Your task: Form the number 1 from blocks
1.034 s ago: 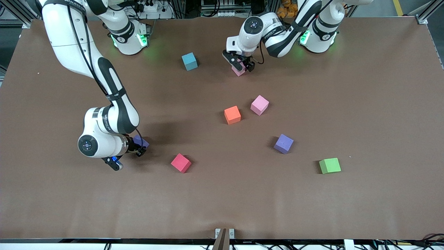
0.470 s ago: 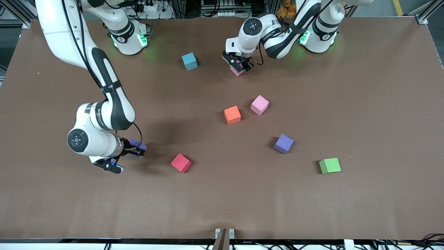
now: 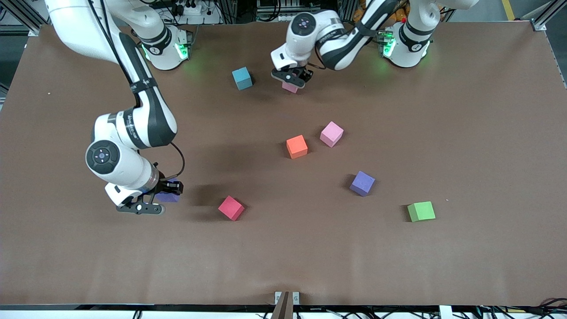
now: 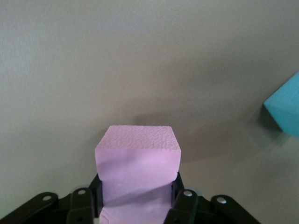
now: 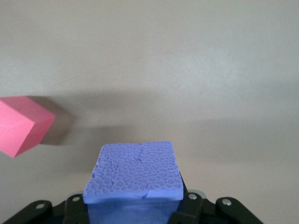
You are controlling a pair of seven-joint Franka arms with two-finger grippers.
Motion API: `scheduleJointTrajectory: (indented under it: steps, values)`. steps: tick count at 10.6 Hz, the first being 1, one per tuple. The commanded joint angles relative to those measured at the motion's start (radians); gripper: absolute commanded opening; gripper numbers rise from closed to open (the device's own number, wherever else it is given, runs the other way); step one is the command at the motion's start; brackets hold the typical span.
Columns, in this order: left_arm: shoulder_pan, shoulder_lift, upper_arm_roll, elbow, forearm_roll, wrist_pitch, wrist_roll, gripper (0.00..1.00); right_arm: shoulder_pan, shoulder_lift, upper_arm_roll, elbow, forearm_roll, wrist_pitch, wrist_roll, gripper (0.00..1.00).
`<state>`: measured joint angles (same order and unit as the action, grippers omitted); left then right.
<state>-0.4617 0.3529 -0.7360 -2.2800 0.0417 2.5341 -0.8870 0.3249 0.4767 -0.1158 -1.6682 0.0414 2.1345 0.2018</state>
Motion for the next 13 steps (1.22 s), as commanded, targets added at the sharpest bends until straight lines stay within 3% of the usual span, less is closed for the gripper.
scheduleJointTrajectory:
  steps: [1, 6, 11, 12, 13]
  values:
    - [-0.090, 0.086, 0.064, 0.086, 0.023, -0.026, -0.201, 0.00, -0.007, -0.046, -0.004, -0.050, -0.020, 0.010, -0.109, 0.62]
    - [-0.127, 0.113, 0.127, 0.120, 0.024, -0.056, -0.280, 0.00, 0.003, -0.055, -0.004, -0.074, -0.018, 0.042, -0.139, 0.62]
    - [-0.129, 0.124, 0.156, 0.139, 0.026, -0.067, -0.274, 0.00, 0.023, -0.183, 0.007, -0.237, -0.006, 0.057, 0.034, 0.62]
    - [-0.127, 0.117, 0.156, 0.140, 0.035, -0.067, -0.276, 0.99, 0.028, -0.213, 0.013, -0.276, -0.002, 0.064, 0.045, 0.62]
    - [-0.126, 0.104, 0.156, 0.142, 0.058, -0.069, -0.277, 1.00, 0.037, -0.240, 0.016, -0.313, -0.001, 0.067, 0.060, 0.62]
